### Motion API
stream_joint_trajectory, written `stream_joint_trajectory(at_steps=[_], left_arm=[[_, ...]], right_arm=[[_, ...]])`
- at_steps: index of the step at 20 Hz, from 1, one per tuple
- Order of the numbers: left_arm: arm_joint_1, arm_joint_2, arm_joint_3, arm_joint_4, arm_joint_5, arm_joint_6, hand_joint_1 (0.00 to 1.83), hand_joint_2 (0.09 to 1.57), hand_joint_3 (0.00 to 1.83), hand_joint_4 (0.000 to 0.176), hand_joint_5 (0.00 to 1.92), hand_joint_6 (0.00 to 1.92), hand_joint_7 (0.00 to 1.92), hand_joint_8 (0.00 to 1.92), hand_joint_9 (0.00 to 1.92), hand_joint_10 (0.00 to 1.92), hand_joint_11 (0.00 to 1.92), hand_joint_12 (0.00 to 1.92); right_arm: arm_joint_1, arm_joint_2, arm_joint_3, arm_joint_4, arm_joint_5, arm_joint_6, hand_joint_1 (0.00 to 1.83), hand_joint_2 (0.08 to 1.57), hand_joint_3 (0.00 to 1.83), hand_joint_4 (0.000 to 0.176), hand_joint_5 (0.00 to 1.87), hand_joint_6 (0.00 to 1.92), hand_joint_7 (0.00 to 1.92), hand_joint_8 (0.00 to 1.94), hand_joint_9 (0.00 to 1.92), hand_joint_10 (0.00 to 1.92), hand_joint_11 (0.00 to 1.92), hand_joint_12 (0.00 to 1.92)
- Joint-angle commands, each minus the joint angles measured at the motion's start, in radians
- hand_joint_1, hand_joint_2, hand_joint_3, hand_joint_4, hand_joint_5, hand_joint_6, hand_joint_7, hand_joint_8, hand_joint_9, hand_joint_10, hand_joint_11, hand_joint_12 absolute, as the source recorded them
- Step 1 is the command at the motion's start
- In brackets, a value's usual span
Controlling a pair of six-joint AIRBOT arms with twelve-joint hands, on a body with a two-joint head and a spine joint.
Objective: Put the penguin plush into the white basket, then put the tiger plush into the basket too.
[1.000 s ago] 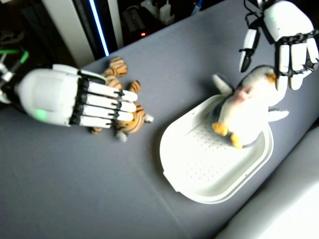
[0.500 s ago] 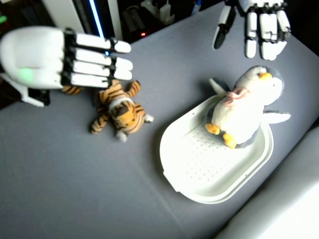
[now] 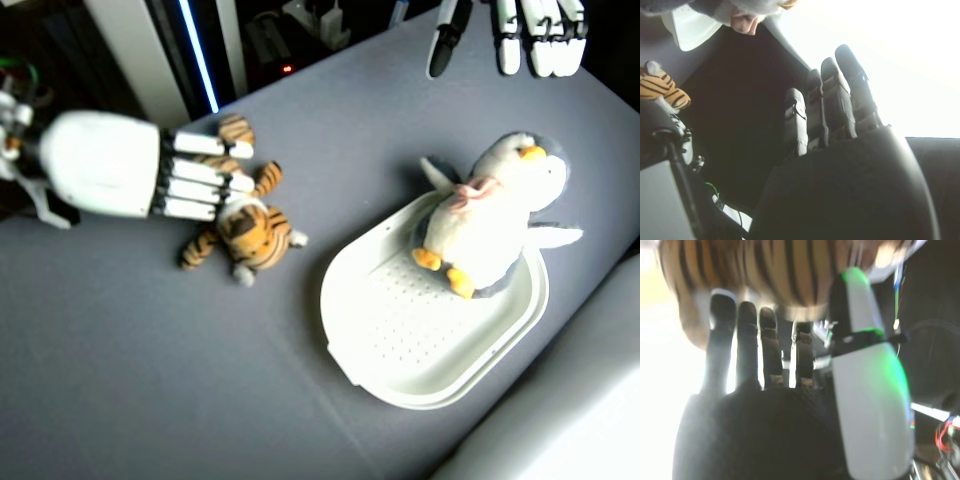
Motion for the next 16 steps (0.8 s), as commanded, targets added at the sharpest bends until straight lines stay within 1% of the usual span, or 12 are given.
stream_joint_trajectory(at_steps=[1, 2, 3, 4, 5, 6, 8, 12, 13, 14, 15, 16], left_arm=[[-0.003, 0.006, -0.001, 0.002, -0.13, -0.005, 0.8, 0.82, 0.0, 0.156, 0.21, 0.0, 0.22, 0.0, 0.22, 0.0, 0.0, 0.79], [-0.003, 0.006, -0.001, 0.002, -0.131, -0.007, 0.8, 0.82, 0.0, 0.154, 0.21, 0.0, 0.22, 0.0, 0.24, 0.0, 0.0, 0.86], [-0.003, 0.006, -0.001, 0.002, -0.132, -0.008, 0.79, 0.82, 0.0, 0.149, 0.22, 0.0, 0.22, 0.0, 0.25, 0.01, 0.0, 0.87], [-0.003, 0.006, -0.001, 0.002, -0.133, -0.01, 0.79, 0.82, 0.0, 0.142, 0.22, 0.0, 0.23, 0.0, 0.23, 0.0, 0.0, 0.83], [0.001, 0.006, -0.001, 0.002, -0.136, -0.013, 0.79, 0.83, 0.0, 0.137, 0.24, 0.0, 0.26, 0.0, 0.28, 0.01, 0.0, 0.97], [0.005, 0.008, -0.001, 0.001, -0.139, -0.019, 0.81, 0.83, 0.0, 0.121, 0.24, 0.0, 0.26, 0.0, 0.27, 0.01, 0.0, 0.84], [0.013, 0.009, -0.001, 0.0, -0.146, -0.027, 0.83, 0.83, 0.0, 0.117, 0.24, 0.0, 0.27, 0.0, 0.24, 0.01, 0.0, 0.75], [0.014, 0.008, -0.001, -0.001, -0.145, -0.029, 0.88, 0.83, 0.0, 0.105, 0.26, 0.01, 0.28, 0.0, 0.26, 0.01, 0.0, 0.73], [0.014, 0.007, -0.001, -0.001, -0.144, -0.029, 0.84, 0.84, 0.0, 0.105, 0.26, 0.0, 0.28, 0.01, 0.26, 0.01, 0.0, 0.73], [0.014, 0.007, -0.001, -0.001, -0.142, -0.029, 0.83, 0.84, 0.0, 0.109, 0.23, 0.0, 0.27, 0.0, 0.25, 0.0, 0.0, 0.68], [0.014, 0.007, -0.001, -0.001, -0.137, -0.028, 0.83, 0.84, 0.0, 0.109, 0.23, 0.0, 0.27, 0.0, 0.25, 0.0, 0.0, 0.68], [0.014, 0.006, -0.001, -0.001, -0.134, -0.028, 0.82, 0.85, 0.0, 0.113, 0.21, 0.0, 0.27, 0.0, 0.26, 0.0, 0.0, 0.7]], right_arm=[[0.021, -0.014, 0.015, 0.02, 0.031, 0.008, 1.22, 1.17, 0.0, 0.124, 0.38, 0.01, 0.32, 0.01, 0.42, 0.02, 0.42, 0.05], [0.043, -0.034, 0.03, 0.013, 0.01, 0.008, 1.21, 1.24, 0.02, 0.036, 0.58, 0.03, 0.55, 0.02, 0.68, 0.06, 0.57, 0.22], [0.056, -0.048, 0.044, 0.018, 0.009, 0.012, 1.29, 1.31, 0.0, 0.0, 0.64, 1.09, 0.55, 1.28, 0.7, 1.27, 0.64, 0.5], [0.073, -0.054, 0.054, 0.028, 0.019, 0.013, 1.3, 1.28, 0.0, 0.0, 0.71, 1.29, 0.57, 1.48, 0.68, 1.53, 0.67, 1.03], [0.091, -0.056, 0.061, 0.045, 0.044, 0.011, 1.46, 1.24, 0.0, 0.0, 0.71, 1.46, 0.58, 1.32, 0.61, 1.53, 0.77, 1.6], [0.109, -0.054, 0.066, 0.066, 0.088, 0.007, 1.46, 1.26, 0.0, 0.0, 0.71, 1.48, 0.52, 1.37, 0.57, 1.58, 0.69, 1.73], [0.137, -0.042, 0.065, 0.107, 0.184, -0.002, 1.33, 1.25, 0.0, 0.0, 0.77, 1.41, 0.63, 1.25, 0.68, 1.55, 0.65, 1.45], [0.2, -0.035, 0.07, 0.236, 0.343, -0.098, 1.33, 1.22, 0.0, 0.0, 0.83, 1.25, 0.65, 1.27, 0.74, 1.49, 0.64, 1.42], [0.234, -0.047, 0.084, 0.265, 0.343, -0.127, 1.21, 1.16, 0.0, 0.0, 0.96, 1.05, 0.83, 1.19, 0.82, 0.96, 0.63, 1.32], [0.271, -0.081, 0.12, 0.296, 0.341, -0.136, 1.22, 1.17, 0.0, 0.0, 0.98, 1.08, 0.76, 1.23, 0.83, 0.8, 0.66, 1.18], [0.303, -0.107, 0.149, 0.31, 0.326, -0.136, 1.22, 1.17, 0.0, 0.0, 0.98, 1.08, 0.76, 1.23, 0.83, 0.8, 0.66, 1.18], [0.331, -0.127, 0.172, 0.316, 0.308, -0.136, 1.33, 1.16, 0.0, 0.0, 1.01, 1.0, 0.78, 1.14, 0.81, 1.22, 0.69, 1.22]])
